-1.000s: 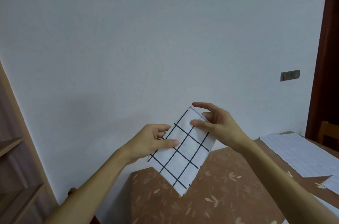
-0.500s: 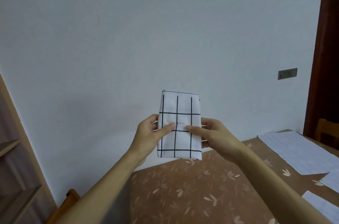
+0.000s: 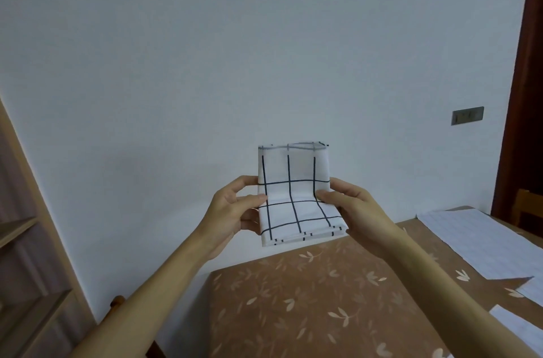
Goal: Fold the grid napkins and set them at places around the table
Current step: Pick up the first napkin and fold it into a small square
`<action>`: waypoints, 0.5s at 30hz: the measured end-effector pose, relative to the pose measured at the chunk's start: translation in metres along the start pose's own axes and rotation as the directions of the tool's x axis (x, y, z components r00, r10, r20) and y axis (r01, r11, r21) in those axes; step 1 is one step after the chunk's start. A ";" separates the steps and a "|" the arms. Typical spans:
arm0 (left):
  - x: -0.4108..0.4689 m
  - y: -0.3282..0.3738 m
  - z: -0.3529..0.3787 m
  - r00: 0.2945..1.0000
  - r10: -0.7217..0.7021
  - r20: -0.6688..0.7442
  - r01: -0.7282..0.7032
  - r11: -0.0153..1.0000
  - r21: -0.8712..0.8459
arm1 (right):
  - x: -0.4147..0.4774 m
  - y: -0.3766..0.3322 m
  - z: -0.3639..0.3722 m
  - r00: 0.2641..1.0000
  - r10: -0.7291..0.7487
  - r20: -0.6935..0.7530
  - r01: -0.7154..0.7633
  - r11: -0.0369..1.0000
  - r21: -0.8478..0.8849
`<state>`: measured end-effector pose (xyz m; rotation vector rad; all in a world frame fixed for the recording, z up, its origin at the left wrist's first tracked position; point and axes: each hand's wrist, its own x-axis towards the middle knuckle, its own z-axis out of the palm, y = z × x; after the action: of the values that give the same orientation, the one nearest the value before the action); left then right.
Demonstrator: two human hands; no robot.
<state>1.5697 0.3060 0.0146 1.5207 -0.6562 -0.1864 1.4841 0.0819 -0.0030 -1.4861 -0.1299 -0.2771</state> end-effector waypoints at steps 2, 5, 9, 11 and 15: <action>0.000 0.001 0.000 1.000 -0.006 -0.005 0.006 0.999 -0.040 | 0.000 0.001 0.001 1.000 0.012 0.029 -0.013 0.998 0.068; -0.001 0.002 0.001 1.000 -0.010 0.021 0.010 0.999 -0.043 | 0.003 0.005 0.000 0.999 0.024 0.022 -0.027 0.990 0.137; -0.003 0.002 0.002 1.000 0.003 0.007 -0.002 0.999 -0.045 | 0.002 0.002 0.001 0.999 0.033 0.030 -0.037 0.988 0.151; -0.002 0.001 0.001 0.999 0.018 -0.042 -0.019 0.999 -0.026 | 0.001 0.001 0.001 0.998 0.034 0.044 -0.040 0.986 0.165; 0.000 -0.007 -0.002 0.989 0.077 -0.123 -0.069 0.995 0.067 | 0.003 0.006 0.000 0.999 -0.015 -0.041 0.014 1.000 -0.017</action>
<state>1.5725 0.3074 0.0084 1.5519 -0.6205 -0.0143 1.4887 0.0819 -0.0083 -1.4958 -0.1060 -0.3209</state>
